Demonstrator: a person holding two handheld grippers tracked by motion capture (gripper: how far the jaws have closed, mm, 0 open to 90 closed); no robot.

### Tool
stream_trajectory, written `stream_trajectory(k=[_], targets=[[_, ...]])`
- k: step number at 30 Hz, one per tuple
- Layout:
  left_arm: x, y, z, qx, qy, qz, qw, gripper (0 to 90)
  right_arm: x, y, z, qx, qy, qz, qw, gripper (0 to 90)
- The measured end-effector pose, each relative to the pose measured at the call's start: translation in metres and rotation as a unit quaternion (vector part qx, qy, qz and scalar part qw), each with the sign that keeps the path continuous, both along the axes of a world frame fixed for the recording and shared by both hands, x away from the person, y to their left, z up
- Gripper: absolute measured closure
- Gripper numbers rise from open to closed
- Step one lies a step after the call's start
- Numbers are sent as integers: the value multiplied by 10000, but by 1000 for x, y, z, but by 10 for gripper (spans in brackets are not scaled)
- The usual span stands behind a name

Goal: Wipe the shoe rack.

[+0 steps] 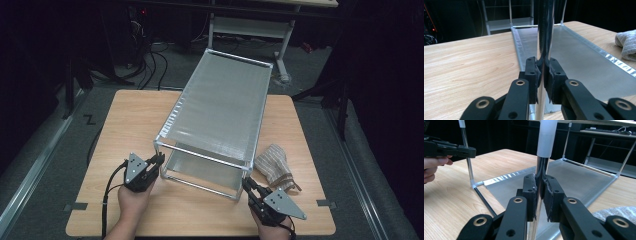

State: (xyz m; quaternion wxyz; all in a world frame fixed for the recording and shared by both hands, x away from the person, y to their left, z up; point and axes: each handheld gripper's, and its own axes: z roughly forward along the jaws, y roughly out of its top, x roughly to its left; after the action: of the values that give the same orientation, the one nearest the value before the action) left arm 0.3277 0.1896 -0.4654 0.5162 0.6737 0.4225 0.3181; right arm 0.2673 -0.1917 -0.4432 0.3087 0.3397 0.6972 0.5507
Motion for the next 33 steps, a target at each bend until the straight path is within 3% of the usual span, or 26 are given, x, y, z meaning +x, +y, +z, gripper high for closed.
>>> stream_trajectory(k=[4, 6, 9, 18, 22, 26, 33], targets=[[0, -1, 0, 12, 39, 11, 10000, 784, -1, 0, 0, 13, -10, -33, 10000, 807], [-2, 0, -1, 10, 55, 38, 10000, 701, -1, -1, -1, 28, -6, -19, 10000, 807], [-9, 5, -3, -179, 54, 163, 9997, 651, -1, 0, -1, 41, -11, -25, 10000, 807], [-48, 14, -12, -154, -131, 267, 9994, 615, 0, 8, -2, 102, -22, 89, 9999, 806], [-66, 18, -14, -267, -192, 317, 9990, 611, 2, 22, -3, 114, -94, 302, 9994, 803], [-83, 21, -12, -180, -284, 376, 9987, 608, 4, 45, -5, 68, -169, 586, 9981, 799], [-105, 22, -9, -240, -285, 393, 9985, 597, 9, 85, -7, 94, -202, 1061, 9941, 795]])
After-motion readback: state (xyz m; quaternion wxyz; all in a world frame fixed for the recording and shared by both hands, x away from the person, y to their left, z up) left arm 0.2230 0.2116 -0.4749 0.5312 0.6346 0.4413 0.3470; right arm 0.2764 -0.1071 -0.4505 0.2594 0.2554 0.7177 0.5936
